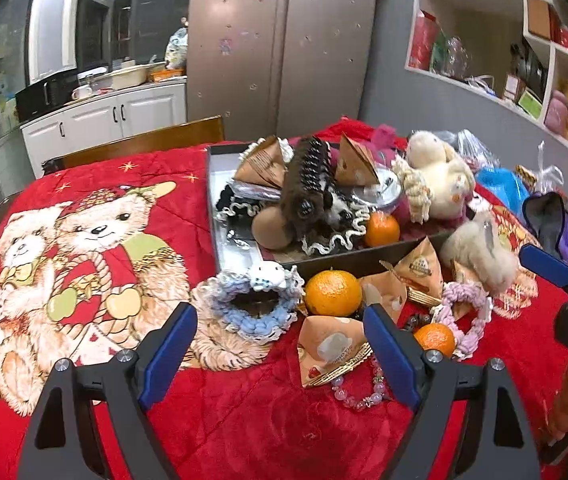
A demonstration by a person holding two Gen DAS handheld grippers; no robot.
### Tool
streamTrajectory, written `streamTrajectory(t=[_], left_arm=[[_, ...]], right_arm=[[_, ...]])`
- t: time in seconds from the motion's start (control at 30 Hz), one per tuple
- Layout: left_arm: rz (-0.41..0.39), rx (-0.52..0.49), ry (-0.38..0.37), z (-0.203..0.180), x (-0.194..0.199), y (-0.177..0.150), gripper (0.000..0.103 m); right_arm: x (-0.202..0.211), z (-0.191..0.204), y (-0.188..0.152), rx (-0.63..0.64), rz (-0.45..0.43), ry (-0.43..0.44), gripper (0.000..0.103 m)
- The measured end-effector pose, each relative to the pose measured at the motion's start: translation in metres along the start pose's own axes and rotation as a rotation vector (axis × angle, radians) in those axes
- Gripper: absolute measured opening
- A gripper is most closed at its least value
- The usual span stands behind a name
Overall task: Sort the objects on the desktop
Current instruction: 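Withdraw both grippers from the black box toward the loose items, then close the right gripper on an orange while the left gripper grasps a brown triangular snack packet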
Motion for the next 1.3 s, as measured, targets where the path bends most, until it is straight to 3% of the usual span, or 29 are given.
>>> streamTrajectory(t=[0.23, 0.43, 0.87, 1.03, 1.2, 1.27, 1.3], left_arm=[[0.071, -0.040, -0.029, -0.010, -0.020, -0.017, 0.087], [0.094, -0.063, -0.050, -0.017, -0.024, -0.020, 0.087], [0.138, -0.125, -0.050, -0.028, -0.034, -0.025, 0.088], [0.139, -0.120, -0.049, -0.028, -0.035, -0.026, 0.087], [0.113, -0.162, -0.056, -0.035, -0.029, -0.026, 0.073], [0.098, -0.177, -0.060, -0.038, -0.026, -0.026, 0.059], [0.102, -0.168, -0.080, -0.038, -0.025, -0.026, 0.056]], right_arm=[[-0.023, 0.001, -0.018, -0.053, 0.092, 0.103, 0.095], [-0.041, 0.000, -0.028, -0.063, 0.157, 0.100, 0.081], [-0.066, -0.017, -0.043, -0.175, 0.232, 0.118, 0.078], [-0.076, -0.018, -0.044, -0.190, 0.242, 0.127, 0.070], [-0.076, -0.021, -0.047, -0.214, 0.262, 0.135, 0.061], [-0.075, -0.023, -0.051, -0.196, 0.292, 0.093, 0.038], [-0.079, -0.024, -0.058, -0.187, 0.323, 0.093, 0.037]])
Point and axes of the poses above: each gripper's, at about its wrist camera, not at the fingertips, and x roughly against the way its jaws point, z to its left, y to its top, the point moved 9 cm from there along -x, roughly the way its jaws point, and after that the axes turned 10 degrees about y, right-handed, at the moved point
